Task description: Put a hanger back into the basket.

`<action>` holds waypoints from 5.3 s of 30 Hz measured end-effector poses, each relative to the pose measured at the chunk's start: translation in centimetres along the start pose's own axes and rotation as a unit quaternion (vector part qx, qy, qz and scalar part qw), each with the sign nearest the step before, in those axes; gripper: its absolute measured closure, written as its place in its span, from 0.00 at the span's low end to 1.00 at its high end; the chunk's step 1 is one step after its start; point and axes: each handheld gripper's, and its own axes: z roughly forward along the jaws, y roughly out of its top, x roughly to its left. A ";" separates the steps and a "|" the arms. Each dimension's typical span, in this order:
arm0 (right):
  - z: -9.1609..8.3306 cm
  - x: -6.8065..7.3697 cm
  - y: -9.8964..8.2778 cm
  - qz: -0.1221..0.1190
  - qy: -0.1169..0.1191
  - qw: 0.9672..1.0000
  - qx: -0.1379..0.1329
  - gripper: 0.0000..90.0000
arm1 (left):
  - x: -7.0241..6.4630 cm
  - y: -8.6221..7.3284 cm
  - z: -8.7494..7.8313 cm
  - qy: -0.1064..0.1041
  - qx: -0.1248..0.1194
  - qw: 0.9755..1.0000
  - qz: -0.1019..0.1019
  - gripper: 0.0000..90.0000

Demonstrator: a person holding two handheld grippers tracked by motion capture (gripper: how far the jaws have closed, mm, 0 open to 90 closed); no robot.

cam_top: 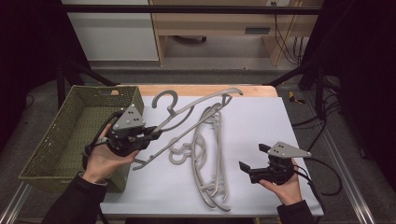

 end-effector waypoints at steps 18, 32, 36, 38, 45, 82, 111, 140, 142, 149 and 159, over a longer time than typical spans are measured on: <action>-0.2 0.0 0.1 0.004 -0.003 1.000 -0.002 0.05 | 5.0 -0.5 -4.2 0.063 0.004 0.998 -0.001 0.88; 0.0 0.0 0.0 -0.003 -0.008 1.000 0.002 0.04 | 8.6 -2.3 -5.6 0.101 0.011 0.995 -0.018 0.88; -0.1 0.1 0.0 -0.001 -0.009 1.000 0.001 0.04 | 9.6 -2.8 -6.2 0.118 0.022 0.993 -0.018 0.88; -0.1 0.0 0.0 -0.001 -0.010 1.000 0.002 0.04 | 9.9 -3.1 -6.3 0.117 0.024 0.993 -0.020 0.88; 0.0 0.0 0.0 -0.005 -0.010 1.000 0.004 0.03 | 10.8 -4.3 -6.5 0.124 0.034 0.991 -0.026 0.88; 0.6 0.0 -0.4 -0.004 -0.014 1.000 0.015 0.02 | 15.9 -12.5 -9.0 0.170 0.060 0.981 -0.071 0.88; 0.8 -0.1 -0.4 -0.008 -0.014 1.000 0.020 0.02 | 17.1 -16.8 -7.4 0.175 0.098 0.975 -0.092 0.88; 0.5 0.0 -0.3 -0.007 -0.014 1.000 0.016 0.02 | 13.6 -17.3 -5.2 0.153 0.060 0.981 -0.104 0.59; 0.4 0.0 -0.2 -0.006 -0.014 1.000 0.013 0.02 | 13.0 -16.8 -5.5 0.154 0.046 0.982 -0.103 0.54; 0.2 0.1 0.0 -0.003 -0.014 1.000 0.006 0.03 | 11.1 -15.2 -5.8 0.145 -0.007 0.984 -0.101 0.36; 0.1 0.8 0.9 -0.002 -0.012 1.000 -0.005 0.02 | 6.3 -12.7 -4.3 0.105 -0.063 0.989 -0.080 0.20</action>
